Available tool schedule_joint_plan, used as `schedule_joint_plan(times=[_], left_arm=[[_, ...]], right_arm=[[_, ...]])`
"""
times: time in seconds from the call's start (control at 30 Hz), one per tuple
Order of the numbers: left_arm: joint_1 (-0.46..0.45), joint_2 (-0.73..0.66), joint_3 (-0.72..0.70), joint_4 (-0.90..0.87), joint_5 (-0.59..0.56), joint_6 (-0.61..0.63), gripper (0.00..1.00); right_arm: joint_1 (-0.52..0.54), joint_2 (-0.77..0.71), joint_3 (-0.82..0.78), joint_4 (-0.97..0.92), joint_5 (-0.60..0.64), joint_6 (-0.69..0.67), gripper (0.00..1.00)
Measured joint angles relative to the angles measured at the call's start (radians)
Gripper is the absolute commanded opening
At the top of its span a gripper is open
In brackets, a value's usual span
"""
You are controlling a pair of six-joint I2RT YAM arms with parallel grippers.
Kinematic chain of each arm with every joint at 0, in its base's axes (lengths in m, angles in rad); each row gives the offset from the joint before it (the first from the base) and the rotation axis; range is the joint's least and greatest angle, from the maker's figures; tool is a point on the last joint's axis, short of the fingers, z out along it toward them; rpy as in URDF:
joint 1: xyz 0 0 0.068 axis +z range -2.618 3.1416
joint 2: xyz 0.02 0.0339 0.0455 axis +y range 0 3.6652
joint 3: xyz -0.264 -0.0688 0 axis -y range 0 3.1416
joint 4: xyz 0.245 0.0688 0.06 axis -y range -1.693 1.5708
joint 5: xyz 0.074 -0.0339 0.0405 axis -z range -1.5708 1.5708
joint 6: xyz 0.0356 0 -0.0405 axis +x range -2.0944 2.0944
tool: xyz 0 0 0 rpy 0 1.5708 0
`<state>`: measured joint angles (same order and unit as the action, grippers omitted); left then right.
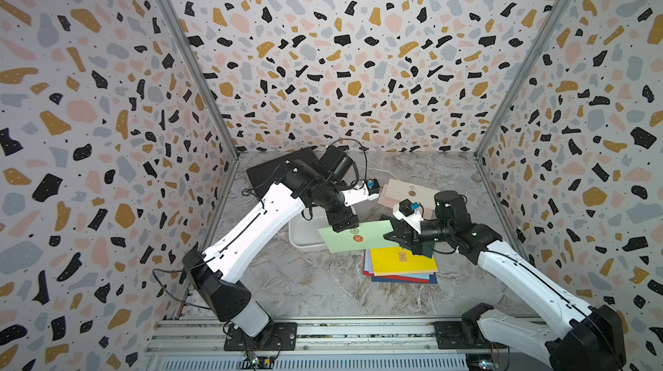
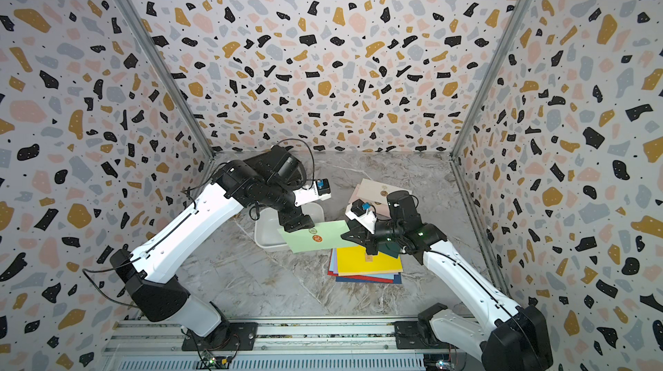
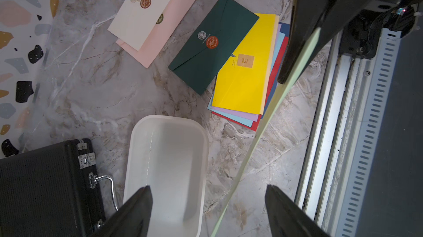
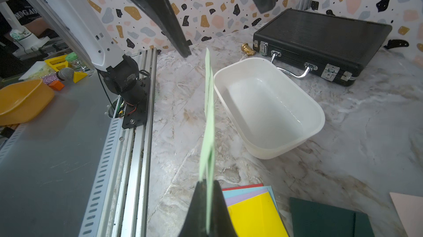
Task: Put the sealed envelopes into the storage box
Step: Place the envelope in the storage box.
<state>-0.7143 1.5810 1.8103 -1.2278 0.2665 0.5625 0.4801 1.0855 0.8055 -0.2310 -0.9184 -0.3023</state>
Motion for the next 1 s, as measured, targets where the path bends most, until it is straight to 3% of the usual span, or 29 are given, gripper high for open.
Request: schedule_joint_plan(times=[0.27, 0.4, 0.57, 0.67, 0.73, 0.8, 0.87, 1.0], left_arm=[[0.007, 0.000, -0.023, -0.048, 0.089, 0.008, 0.71], [0.019, 0.010, -0.051, -0.058, 0.100, 0.013, 0.60], [0.034, 0.032, -0.054, -0.063, 0.119, 0.018, 0.35], [0.041, 0.036, -0.054, -0.064, 0.132, 0.021, 0.15], [0.046, 0.036, -0.053, -0.066, 0.141, 0.024, 0.04], [0.047, 0.036, -0.053, -0.066, 0.139, 0.028, 0.00], [0.050, 0.036, -0.053, -0.065, 0.118, 0.039, 0.00], [0.058, 0.035, -0.081, -0.056, 0.016, 0.071, 0.00]], right_arm=[[0.000, 0.000, -0.009, 0.056, -0.031, -0.022, 0.00], [0.003, -0.001, -0.013, 0.072, -0.036, -0.021, 0.00], [0.003, -0.001, -0.016, 0.077, -0.036, -0.021, 0.00], [0.003, -0.001, -0.023, 0.083, -0.035, -0.018, 0.00], [0.003, -0.002, -0.030, 0.090, -0.029, -0.007, 0.24], [0.003, -0.006, -0.041, 0.108, -0.003, 0.020, 0.37], [0.003, -0.023, -0.065, 0.140, 0.058, 0.065, 0.44], [0.005, -0.114, -0.159, 0.189, 0.238, 0.167, 0.46]])
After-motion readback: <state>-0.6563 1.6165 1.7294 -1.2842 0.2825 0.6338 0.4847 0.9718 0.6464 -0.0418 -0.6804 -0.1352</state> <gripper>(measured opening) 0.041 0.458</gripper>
